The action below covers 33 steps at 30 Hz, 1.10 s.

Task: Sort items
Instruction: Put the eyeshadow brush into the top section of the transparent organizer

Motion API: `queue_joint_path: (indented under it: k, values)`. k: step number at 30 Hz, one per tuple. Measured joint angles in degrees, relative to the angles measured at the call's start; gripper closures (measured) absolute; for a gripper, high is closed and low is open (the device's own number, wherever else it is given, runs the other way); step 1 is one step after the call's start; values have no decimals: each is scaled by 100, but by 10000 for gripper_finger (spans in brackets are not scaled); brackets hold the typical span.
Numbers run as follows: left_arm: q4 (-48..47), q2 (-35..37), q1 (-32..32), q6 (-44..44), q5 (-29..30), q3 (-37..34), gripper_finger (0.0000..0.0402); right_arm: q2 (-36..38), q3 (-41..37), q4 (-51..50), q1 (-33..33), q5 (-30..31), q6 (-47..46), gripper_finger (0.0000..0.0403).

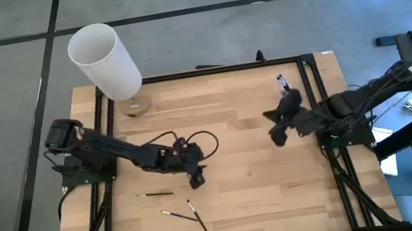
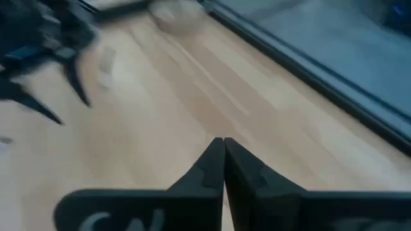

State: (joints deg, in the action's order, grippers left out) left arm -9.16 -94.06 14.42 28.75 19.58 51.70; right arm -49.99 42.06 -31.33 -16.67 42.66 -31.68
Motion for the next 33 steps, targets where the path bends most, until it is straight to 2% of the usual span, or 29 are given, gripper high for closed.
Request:
queue_joint_path:
  k: [5, 9, 14, 17, 22, 26, 29, 31, 33]
  values:
    - [-676, 617, 382, 1475, -928, 0, 199, -493, 0, 1086, -412, 50, 191, 396]
    - [-767, 735, 835, 2797, -1235, 2, 199, -1039, -1, 1137, -467, 27, -158, 385]
    - [-1438, 735, 1157, 3979, -2378, 0, 199, -1647, -4, 1445, -304, 106, 11, 383]
    - [-2128, 753, 1173, 4464, -2860, 0, 200, -1747, 79, 1424, -127, -206, 93, 382]
    - [-3234, 763, 901, 4373, -2928, 0, 215, -1681, 191, 1433, -39, -779, 278, 382]
    - [-2983, 703, 779, 4745, -2416, -2, 231, -1565, 205, 1434, -50, -1023, 309, 382]
    - [-2610, 644, 799, 5401, -2073, 0, 242, -1506, 205, 1379, -50, -1126, 208, 382]
    - [-2661, 638, 777, 5810, -2472, 0, 247, -1504, 205, 1382, -50, -1127, 201, 382]
    - [-2878, 678, 641, 5633, -2949, 0, 250, -1504, 205, 1372, -50, -1127, 195, 382]
